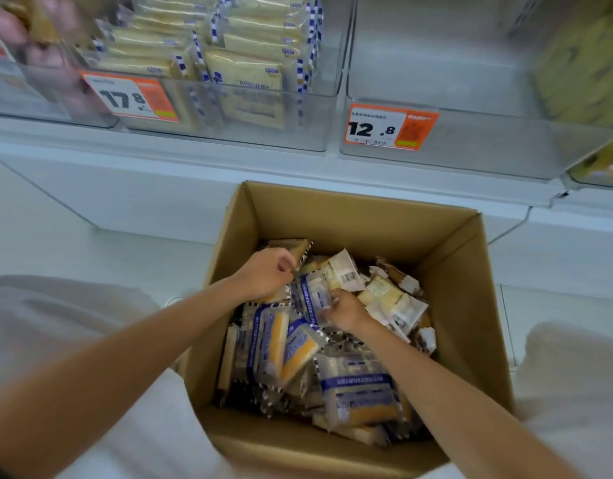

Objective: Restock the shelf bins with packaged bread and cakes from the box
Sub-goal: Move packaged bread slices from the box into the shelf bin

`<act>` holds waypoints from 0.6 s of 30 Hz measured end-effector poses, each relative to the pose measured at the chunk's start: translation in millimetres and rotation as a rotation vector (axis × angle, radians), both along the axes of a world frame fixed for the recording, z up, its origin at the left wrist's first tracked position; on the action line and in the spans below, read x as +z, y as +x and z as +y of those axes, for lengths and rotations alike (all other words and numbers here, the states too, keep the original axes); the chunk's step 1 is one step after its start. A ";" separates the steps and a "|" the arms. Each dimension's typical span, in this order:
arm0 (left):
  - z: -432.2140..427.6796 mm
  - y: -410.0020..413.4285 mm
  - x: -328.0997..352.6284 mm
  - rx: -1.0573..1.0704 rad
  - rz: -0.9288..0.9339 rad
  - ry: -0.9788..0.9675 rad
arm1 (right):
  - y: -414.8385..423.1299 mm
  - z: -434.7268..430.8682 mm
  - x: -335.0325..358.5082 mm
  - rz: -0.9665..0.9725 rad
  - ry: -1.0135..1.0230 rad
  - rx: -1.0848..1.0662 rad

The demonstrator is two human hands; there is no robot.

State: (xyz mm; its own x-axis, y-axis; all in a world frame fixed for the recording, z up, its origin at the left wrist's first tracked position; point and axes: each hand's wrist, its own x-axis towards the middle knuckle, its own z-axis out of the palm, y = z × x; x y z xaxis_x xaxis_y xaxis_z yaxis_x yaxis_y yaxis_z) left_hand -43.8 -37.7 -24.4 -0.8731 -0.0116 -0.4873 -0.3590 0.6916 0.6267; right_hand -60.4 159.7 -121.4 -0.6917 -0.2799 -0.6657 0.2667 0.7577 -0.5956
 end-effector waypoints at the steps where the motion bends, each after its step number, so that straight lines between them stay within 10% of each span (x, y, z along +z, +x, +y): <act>1: -0.2 0.5 -0.3 0.006 -0.005 0.002 | -1.2 -0.2 5.4 0.004 -0.018 -0.049; 7: 21.5 6.8 11.6 -0.192 0.024 0.037 | -25.0 4.1 81.5 -0.048 -0.291 -0.309; 11: 43.6 4.4 19.1 0.053 0.126 0.256 | -30.9 25.2 113.9 -0.310 -0.713 -0.406; 18: 40.8 1.4 33.8 0.491 -0.388 0.975 | -22.4 58.4 110.5 -0.120 -0.558 -0.478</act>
State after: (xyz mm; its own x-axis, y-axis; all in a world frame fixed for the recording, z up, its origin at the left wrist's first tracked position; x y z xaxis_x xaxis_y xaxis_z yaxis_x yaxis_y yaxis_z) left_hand -42.4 3.1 9.4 -0.6685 0.2199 -0.7105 -0.7401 -0.2916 0.6060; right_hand -82.8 218.1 -10.9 -0.7541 -0.2851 -0.5917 0.5792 0.1360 -0.8037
